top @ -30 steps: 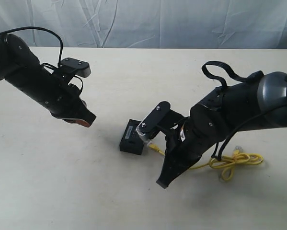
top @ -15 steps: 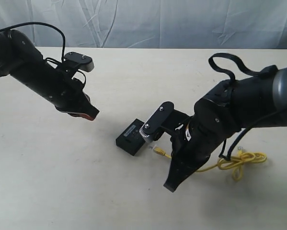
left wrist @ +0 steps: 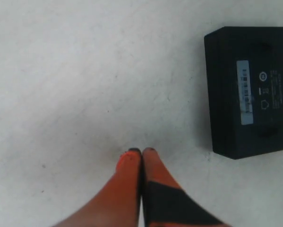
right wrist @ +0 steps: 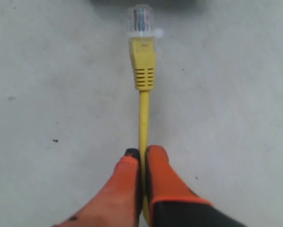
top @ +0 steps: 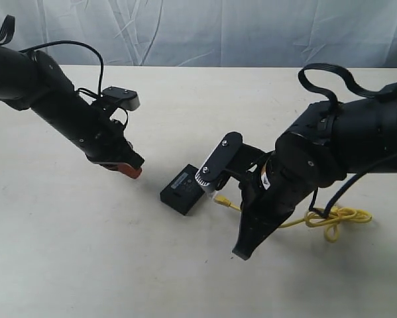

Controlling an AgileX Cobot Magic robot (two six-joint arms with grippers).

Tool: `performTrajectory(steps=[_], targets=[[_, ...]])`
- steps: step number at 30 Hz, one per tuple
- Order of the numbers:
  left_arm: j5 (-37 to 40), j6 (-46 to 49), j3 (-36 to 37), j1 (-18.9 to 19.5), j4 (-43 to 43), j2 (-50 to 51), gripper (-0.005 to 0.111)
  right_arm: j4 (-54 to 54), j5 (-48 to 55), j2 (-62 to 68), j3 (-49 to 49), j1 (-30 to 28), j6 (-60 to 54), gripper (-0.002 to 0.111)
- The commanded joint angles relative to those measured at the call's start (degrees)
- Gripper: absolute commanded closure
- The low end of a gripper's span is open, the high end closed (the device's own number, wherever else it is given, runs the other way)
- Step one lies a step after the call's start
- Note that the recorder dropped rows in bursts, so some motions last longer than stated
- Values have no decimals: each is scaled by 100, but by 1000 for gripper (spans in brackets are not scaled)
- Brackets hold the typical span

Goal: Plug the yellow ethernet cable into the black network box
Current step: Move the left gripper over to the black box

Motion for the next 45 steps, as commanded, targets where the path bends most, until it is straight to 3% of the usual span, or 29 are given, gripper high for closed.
performTrajectory(steps=[1,9,14,23,31,45], targets=[[210,26,-19,-38,-3,-1,107,-181,-184,197,23,68,-51,109],[563,26,-19,-38,-15,-1,107,-438,-489,306,23,68,-86,109],[818,540,-19,-38,-54,-1,107,-570,-625,306,23,68,-326,109],[594,652,-19,-38,-352,-1,107,-399,-779,306,23,68,-577,109],[312,1629,-19,-38,-1328,48,107,-92,-351,306,23,68,-1091,109],[276,1678,-19,-38,-1849,483,107,366,-832,665,23,68,-1310,109]])
